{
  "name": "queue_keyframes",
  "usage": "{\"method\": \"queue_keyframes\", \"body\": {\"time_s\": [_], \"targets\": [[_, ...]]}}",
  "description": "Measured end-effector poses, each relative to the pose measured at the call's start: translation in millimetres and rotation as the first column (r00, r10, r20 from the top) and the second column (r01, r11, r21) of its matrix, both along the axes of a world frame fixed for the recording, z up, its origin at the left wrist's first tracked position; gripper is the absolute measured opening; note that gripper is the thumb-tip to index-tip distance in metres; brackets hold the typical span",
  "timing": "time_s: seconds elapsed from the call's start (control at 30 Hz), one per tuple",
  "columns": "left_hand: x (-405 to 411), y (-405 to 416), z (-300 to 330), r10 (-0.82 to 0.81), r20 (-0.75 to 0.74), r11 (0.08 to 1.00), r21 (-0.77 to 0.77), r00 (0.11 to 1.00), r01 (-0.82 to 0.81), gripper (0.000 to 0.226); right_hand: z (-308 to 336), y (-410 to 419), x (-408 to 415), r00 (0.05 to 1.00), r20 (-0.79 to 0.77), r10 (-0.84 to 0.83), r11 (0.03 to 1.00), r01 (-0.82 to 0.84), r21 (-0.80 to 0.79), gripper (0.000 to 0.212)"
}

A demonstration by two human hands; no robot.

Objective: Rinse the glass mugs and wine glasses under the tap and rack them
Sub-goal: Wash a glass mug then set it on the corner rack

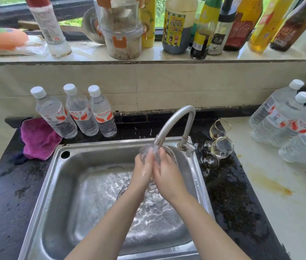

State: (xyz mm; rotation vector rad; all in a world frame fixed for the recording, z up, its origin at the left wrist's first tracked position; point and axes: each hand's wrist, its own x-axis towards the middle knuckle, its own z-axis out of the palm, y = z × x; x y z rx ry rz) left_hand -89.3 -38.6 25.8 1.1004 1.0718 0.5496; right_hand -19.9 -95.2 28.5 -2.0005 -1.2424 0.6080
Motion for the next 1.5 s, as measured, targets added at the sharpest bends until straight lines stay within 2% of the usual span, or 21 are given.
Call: {"method": "queue_keyframes", "body": {"time_s": [0.1,0.17,0.2,0.23,0.27,0.3,0.37,0.5,0.63,0.7,0.77,0.8,0.83,0.9,0.97,1.07,1.17,1.23,1.3,1.4,1.5], "targets": [[-3.9,3.3,-10.7,0.087,0.092,0.996,-0.044,0.992,-0.083,0.056,-1.6,-14.6,-1.5,0.976,0.171,0.135,0.986,-0.149,0.07,0.044],[-7.8,4.1,-15.0,0.072,0.1,0.997,-0.045,0.992,-0.068,0.059,-3.2,-22.6,7.2,0.966,0.257,0.006,0.965,-0.073,0.253,0.038],[-9.4,4.4,-16.3,0.051,0.094,0.999,-0.004,0.994,-0.05,0.055,-3.1,-23.1,13.7,0.968,0.224,-0.112,0.945,0.035,0.324,0.034],[-10.7,4.5,-15.9,0.017,0.087,0.998,0.055,0.996,-0.021,0.051,2.9,-19.2,20.1,0.977,0.101,-0.186,0.942,0.148,0.3,0.028],[-11.5,3.7,-14.3,-0.029,0.076,0.993,0.112,0.997,0.02,0.05,7.7,-10.6,26.8,0.976,-0.089,-0.201,0.963,0.214,0.166,0.028],[-12.1,2.7,-12.2,-0.069,0.07,0.986,0.158,0.995,0.057,0.051,12.0,-1.7,33.1,0.958,-0.217,-0.189,0.981,0.193,-0.005,0.036],[-15.8,4.8,-9.9,-0.111,0.068,0.97,0.226,0.991,0.093,0.053,19.2,9.8,43.0,0.95,-0.284,-0.134,0.975,0.076,-0.207,0.051],[-33.9,14.4,-7.3,-0.126,0.078,0.957,0.272,0.989,0.1,0.051,38.9,21.6,41.3,0.797,-0.597,-0.097,0.948,-0.109,-0.3,0.04],[-47.5,22.5,-9.4,-0.114,-0.029,0.924,0.364,0.993,0.116,0.049,39.7,32.3,26.8,0.847,-0.524,-0.091,0.916,-0.135,-0.377,0.037],[-46.4,24.8,-9.0,-0.093,0.007,0.937,0.338,0.996,0.086,0.048,34.3,34.3,21.8,0.793,-0.588,-0.159,0.941,-0.058,-0.332,0.037],[-41.6,28.2,-4.6,-0.052,0.038,0.944,0.327,0.998,0.036,0.042,30.0,32.1,18.1,0.595,-0.778,-0.204,0.977,0.076,-0.198,0.036],[-38.5,30.4,-0.3,-0.036,0.036,0.943,0.332,0.999,0.022,0.039,27.1,30.2,15.8,0.547,-0.819,-0.172,0.983,0.143,-0.112,0.035],[-35.1,32.6,4.2,-0.03,0.037,0.942,0.335,0.999,0.016,0.037,24.9,28.4,13.1,0.559,-0.817,-0.142,0.98,0.197,-0.036,0.034],[-30.3,35.6,11.5,-0.03,0.043,0.94,0.341,0.999,0.013,0.038,24.0,28.8,11.9,0.655,-0.75,-0.095,0.974,0.215,0.064,0.03],[-30.9,36.4,11.5,-0.034,0.046,0.942,0.336,0.998,0.016,0.042,28.5,31.3,16.9,0.689,-0.722,-0.063,0.992,0.122,0.03,0.029],[-33.2,36.4,6.8,-0.014,0.055,0.963,0.268,0.998,-0.001,0.057,33.7,33.5,26.9,0.505,-0.862,-0.036,0.999,0.029,-0.025,0.035],[-22.4,36.0,1.3,0.086,0.101,0.994,0.058,0.991,-0.092,0.049,23.0,34.9,13.9,0.425,-0.903,-0.058,0.962,0.264,0.062,0.023],[-14.0,32.7,0.4,0.155,0.123,0.987,-0.051,0.98,-0.15,0.047,9.1,38.7,4.6,0.484,-0.864,-0.14,0.902,0.423,0.091,0.032],[-10.8,28.3,-5.2,0.158,0.13,0.987,-0.055,0.979,-0.152,0.055,2.6,39.3,5.4,0.558,-0.799,-0.222,0.885,0.459,0.074,0.04],[-17.7,19.4,-7.1,0.081,0.095,0.99,0.108,0.992,-0.091,0.058,10.5,31.1,26.2,0.633,-0.738,-0.236,0.967,0.229,-0.113,0.047],[-23.8,17.4,-10.6,-0.113,-0.002,0.964,0.243,0.994,0.11,0.058,21.1,19.4,44.5,0.722,-0.649,-0.239,0.962,0.086,-0.259,0.053]]}}
